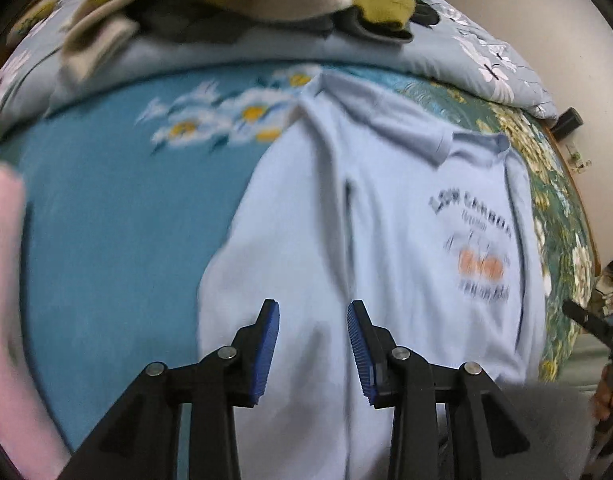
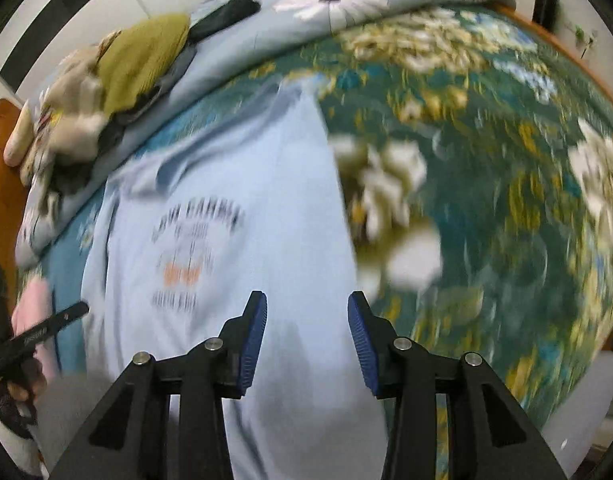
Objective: Fold clothes
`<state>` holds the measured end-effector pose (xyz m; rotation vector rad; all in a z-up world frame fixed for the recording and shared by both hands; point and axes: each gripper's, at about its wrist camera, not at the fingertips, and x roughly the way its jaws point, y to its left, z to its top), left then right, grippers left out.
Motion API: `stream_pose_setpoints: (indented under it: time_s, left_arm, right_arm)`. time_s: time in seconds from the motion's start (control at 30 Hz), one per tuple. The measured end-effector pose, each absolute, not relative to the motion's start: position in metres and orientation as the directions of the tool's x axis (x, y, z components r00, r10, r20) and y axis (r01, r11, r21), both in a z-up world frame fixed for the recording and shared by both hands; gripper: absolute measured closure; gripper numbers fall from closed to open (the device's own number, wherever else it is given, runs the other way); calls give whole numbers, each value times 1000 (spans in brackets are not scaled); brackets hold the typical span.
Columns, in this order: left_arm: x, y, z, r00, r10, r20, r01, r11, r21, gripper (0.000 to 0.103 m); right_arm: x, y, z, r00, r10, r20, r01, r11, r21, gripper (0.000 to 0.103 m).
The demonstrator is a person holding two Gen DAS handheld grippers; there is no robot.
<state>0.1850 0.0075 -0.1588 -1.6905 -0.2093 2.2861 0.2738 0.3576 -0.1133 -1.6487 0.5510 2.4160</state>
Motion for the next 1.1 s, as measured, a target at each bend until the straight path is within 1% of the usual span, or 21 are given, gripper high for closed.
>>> stream_pose_setpoints:
  time_s: [0.17,0.23,0.3,0.33,0.37,0.43,0.5,0.6,0.67,0.73,0.83,0.93,1.03,1.1]
  left_arm:
    - [223,-27,-164,-276,334,-901,-39,-941,-337,64]
    - [234,-35,-167,-265,325,-908,-14,-943,-334,64]
    - [238,-39,-168,-266,320,-909,1,-943,-332,64]
    - [240,-42,-169,-269,318,-909,10,-943,-332,64]
    - [241,-45,-168,-270,319,-908,16,-942,-336,64]
    - [244,-51,-167,-274,324,-906,25,-939,-344,64]
    - [243,-53,-165,-272,320,-907,25,-940,-339,64]
    - [243,-52,-166,-265,315,-911,18,-943,-331,64]
    - [242,-50,-167,-260,311,-914,11,-946,-325,64]
    - [241,-46,-169,-253,304,-918,2,-949,-315,64]
    - [242,-44,-174,-233,292,-928,-1,-954,-300,64]
    - [245,-46,-181,-212,284,-935,12,-956,-293,64]
    - [250,-49,-181,-211,289,-934,15,-954,-299,64]
    - [252,-49,-179,-205,294,-934,4,-954,-301,64]
  right_arm:
    - [295,331,-139,-324,-114,-939,-307,-926,219,59]
    - [296,328,-156,-290,-115,-950,-345,-914,216,59]
    - [298,330,-166,-283,-119,-952,-408,-883,232,68]
    - [299,332,-167,-286,-120,-951,-429,-871,240,79]
    - [299,334,-167,-290,-120,-949,-444,-862,245,94]
    - [300,339,-164,-301,-121,-946,-461,-850,255,98]
    - [299,348,-153,-321,-112,-940,-446,-858,254,99]
    - [296,376,-127,-383,-55,-922,-436,-869,233,99]
    - [295,417,-105,-444,10,-896,-511,-825,243,99]
    - [291,456,-81,-478,107,-872,-580,-783,222,99]
    - [274,483,-61,-468,197,-862,-604,-783,148,99]
    - [257,490,-60,-407,253,-878,-607,-793,53,98]
    - [250,483,-66,-368,252,-895,-600,-799,22,97]
    - [253,474,-63,-388,241,-889,-589,-807,38,97]
